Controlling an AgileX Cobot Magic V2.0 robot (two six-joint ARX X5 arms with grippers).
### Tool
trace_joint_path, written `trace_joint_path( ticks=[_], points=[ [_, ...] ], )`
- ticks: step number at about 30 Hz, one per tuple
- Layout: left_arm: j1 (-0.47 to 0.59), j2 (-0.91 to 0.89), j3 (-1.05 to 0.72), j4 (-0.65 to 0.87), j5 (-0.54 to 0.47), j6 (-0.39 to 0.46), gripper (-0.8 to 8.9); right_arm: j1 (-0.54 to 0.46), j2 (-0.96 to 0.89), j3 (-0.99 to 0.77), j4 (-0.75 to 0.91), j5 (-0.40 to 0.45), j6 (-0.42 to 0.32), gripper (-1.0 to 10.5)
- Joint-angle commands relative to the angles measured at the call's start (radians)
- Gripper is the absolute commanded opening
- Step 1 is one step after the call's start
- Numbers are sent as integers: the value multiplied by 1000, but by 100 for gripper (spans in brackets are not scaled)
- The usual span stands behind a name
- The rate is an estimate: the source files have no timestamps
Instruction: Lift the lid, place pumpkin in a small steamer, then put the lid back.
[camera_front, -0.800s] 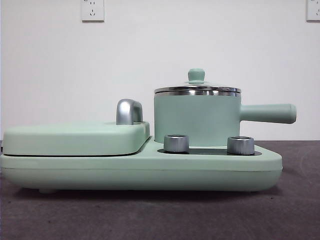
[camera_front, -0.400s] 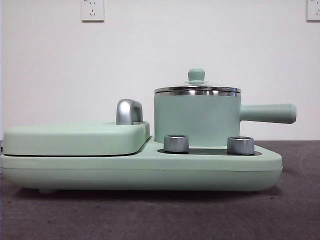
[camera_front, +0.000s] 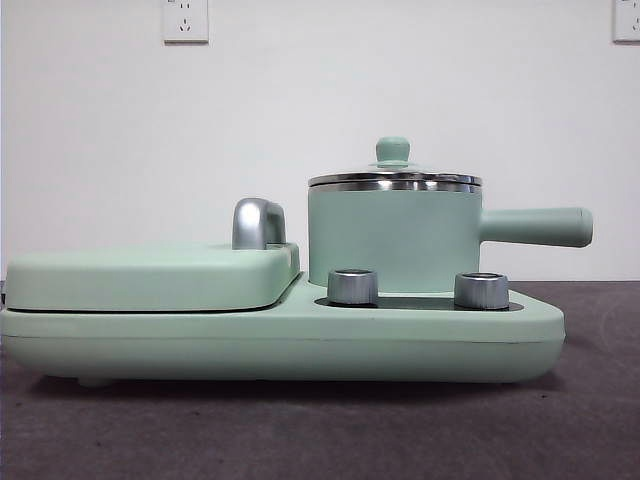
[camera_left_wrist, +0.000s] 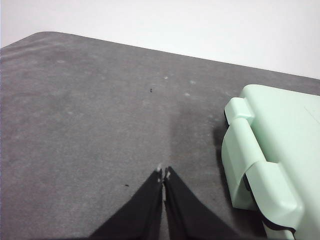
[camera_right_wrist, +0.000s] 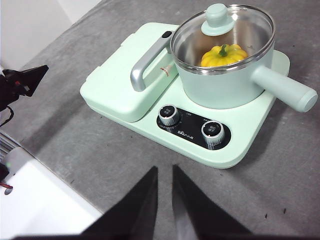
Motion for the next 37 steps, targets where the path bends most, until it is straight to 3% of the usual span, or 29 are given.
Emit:
trace_joint_path(
  ticks=[1,6,7,13,16,22,29,33,37],
  points=[
    [1,-2,-19,-5,0,8,9,10,2,5,4,1,-6,43],
    [1,-2,-19,-5,0,8,9,4,-9,-5,18,5,-11,42],
    [1,-2,-19,-5,0,8,9,-19,-18,-11,20,39,-29,40],
    [1,-2,-19,-5,0,8,9,-288,-79,-153,96,109,-71,40],
    [1,-2,-19,-5,0,9,9,-441,-124,-279,243,183,-58,40],
    [1,-2,-19,-5,0,8,9,-690,-230,-519,536,208,-201,40],
    [1,-2,-19,-5,0,8,9,-781,-345,-731,697,103,-377,40],
    [1,-2,-19,-5,0,8,9,-813,-343,-781,747,-15,-415,40],
    [1,-2,-19,-5,0,8,9,-832,-343,-800,758,-77,-436,40]
  ],
)
